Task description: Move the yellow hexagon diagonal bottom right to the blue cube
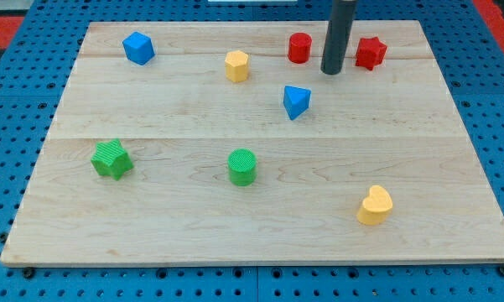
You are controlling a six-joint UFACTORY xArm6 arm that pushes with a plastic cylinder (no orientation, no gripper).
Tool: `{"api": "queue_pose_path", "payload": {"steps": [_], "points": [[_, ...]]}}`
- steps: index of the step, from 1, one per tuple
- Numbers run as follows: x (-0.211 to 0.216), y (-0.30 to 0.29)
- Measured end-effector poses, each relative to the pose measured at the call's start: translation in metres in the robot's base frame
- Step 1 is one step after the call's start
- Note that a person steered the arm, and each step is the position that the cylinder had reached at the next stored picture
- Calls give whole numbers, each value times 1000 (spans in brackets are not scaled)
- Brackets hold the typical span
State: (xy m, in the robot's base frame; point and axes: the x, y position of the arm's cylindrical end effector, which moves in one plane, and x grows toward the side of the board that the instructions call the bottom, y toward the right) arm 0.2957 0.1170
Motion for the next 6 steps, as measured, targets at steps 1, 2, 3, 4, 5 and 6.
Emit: {"api": "queue_pose_path", "payload": {"steps": [1,2,3,4,5,6], "points": [[-64,1],[-79,-22],[-48,-20],[-53,-20],[-32,18],[-13,15]]}}
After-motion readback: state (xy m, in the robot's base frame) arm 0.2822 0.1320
